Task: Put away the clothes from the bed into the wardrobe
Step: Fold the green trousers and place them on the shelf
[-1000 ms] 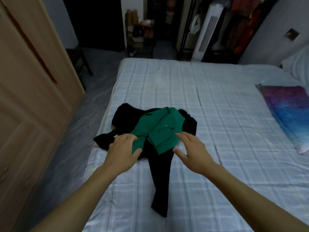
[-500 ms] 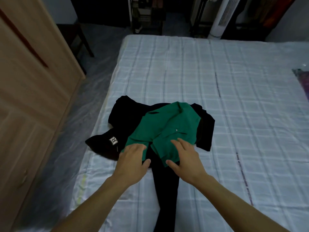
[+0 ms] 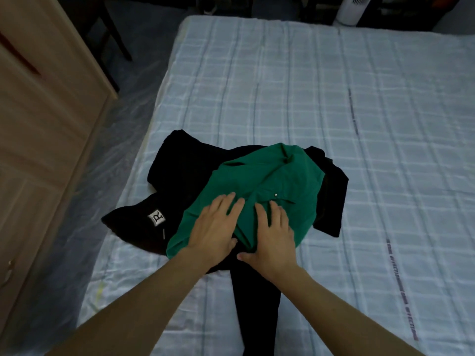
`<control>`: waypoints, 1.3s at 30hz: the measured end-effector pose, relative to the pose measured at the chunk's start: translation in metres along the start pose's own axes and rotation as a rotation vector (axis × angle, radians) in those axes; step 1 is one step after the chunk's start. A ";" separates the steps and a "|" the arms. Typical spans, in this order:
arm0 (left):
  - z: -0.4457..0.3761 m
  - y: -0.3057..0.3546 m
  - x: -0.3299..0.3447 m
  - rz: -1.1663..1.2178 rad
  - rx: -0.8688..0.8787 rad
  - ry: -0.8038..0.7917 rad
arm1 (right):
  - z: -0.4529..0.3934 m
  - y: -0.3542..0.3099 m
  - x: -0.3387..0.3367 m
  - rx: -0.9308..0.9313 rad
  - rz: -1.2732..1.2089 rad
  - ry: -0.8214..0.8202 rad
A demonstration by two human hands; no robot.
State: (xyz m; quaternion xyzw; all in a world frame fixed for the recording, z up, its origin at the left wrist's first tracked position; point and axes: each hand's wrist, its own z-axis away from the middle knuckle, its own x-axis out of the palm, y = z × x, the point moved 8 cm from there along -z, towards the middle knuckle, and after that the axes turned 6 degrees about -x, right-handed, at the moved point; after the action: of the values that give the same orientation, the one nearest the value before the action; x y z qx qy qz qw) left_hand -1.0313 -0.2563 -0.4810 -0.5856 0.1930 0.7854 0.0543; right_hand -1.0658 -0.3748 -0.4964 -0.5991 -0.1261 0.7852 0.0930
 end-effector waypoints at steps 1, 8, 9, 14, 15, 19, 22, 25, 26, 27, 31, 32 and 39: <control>-0.004 0.002 0.002 -0.005 0.010 0.014 | -0.002 0.002 0.004 0.002 0.012 0.015; 0.001 0.018 -0.016 0.153 0.130 0.365 | -0.004 0.019 -0.022 -0.073 -0.252 0.163; 0.002 0.021 -0.020 0.176 0.148 0.385 | -0.003 0.023 -0.031 -0.088 -0.277 0.197; 0.007 0.017 -0.029 0.177 0.075 0.324 | 0.011 0.042 -0.077 -0.064 -0.417 0.308; 0.009 0.013 -0.030 0.133 0.047 0.311 | 0.017 0.045 -0.087 -0.055 -0.452 0.335; 0.012 0.002 -0.031 0.037 -0.056 0.247 | 0.046 0.059 -0.117 -0.046 -0.597 0.392; 0.007 0.005 -0.025 -0.035 -0.102 0.201 | 0.068 0.071 -0.134 -0.032 -0.622 0.418; -0.004 0.008 -0.018 -0.084 -0.102 0.182 | 0.087 0.083 -0.148 -0.015 -0.620 0.451; -0.008 0.009 -0.016 -0.113 -0.101 0.171 | 0.092 0.086 -0.151 -0.009 -0.619 0.451; -0.011 0.009 -0.014 -0.148 -0.103 0.164 | 0.096 0.090 -0.154 -0.004 -0.615 0.454; -0.011 0.008 -0.013 -0.193 -0.082 0.172 | 0.106 0.107 -0.157 0.038 -0.582 0.462; -0.011 0.007 -0.012 -0.199 -0.068 0.167 | 0.107 0.110 -0.156 0.054 -0.572 0.460; -0.013 0.002 -0.009 -0.195 -0.040 0.254 | 0.107 0.135 -0.137 0.222 -0.544 0.472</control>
State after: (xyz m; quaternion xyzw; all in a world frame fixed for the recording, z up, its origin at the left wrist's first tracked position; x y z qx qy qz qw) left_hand -1.0175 -0.2615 -0.4755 -0.6972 0.1247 0.6997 0.0937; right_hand -1.1323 -0.5529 -0.3857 -0.6946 -0.1699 0.5809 0.3888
